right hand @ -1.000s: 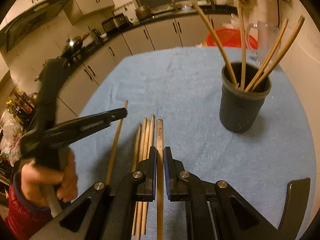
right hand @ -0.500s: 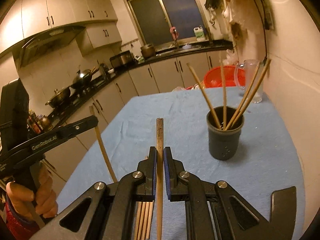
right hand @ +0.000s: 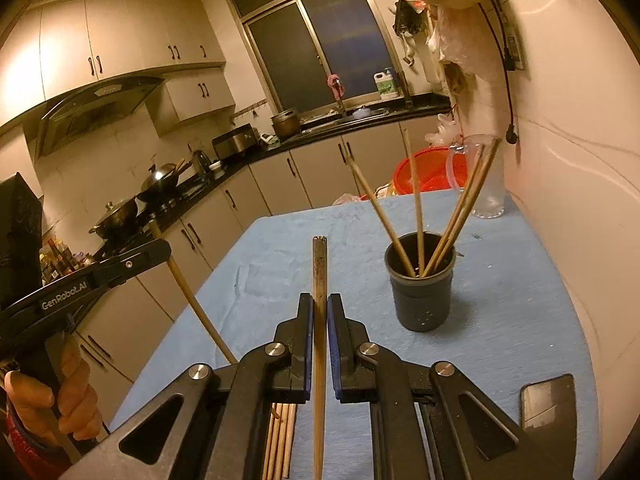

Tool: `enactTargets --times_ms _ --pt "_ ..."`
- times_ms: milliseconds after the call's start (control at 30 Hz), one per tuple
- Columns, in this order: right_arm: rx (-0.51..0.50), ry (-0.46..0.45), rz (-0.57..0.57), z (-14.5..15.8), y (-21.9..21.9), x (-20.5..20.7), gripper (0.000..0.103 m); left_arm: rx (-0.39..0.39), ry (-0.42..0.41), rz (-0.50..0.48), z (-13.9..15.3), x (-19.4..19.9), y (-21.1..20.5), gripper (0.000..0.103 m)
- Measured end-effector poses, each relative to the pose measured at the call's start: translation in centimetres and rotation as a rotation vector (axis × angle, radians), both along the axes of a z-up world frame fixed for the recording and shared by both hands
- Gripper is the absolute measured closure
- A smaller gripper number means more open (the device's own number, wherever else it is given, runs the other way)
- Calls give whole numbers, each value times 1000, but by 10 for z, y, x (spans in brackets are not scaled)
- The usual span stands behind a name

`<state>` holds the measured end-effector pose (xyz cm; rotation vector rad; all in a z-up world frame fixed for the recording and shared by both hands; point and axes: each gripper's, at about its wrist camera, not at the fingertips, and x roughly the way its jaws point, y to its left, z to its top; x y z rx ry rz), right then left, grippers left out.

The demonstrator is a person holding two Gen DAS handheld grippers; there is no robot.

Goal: Organize utensils

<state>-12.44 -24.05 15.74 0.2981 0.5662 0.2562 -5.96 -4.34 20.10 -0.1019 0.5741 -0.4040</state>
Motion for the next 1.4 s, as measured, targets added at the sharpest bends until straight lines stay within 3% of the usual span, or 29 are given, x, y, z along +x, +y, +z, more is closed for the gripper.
enactTargets --times_ms 633,1167,1400 --pt "16 -98 -96 45 -47 9 95 -24 -42 -83 43 14 -41 96" --pt "7 -203 -190 102 -81 58 95 -79 -124 -112 104 70 -85 96" --pt "-10 -212 -226 102 -92 92 95 -96 -127 -119 101 102 -109 96"
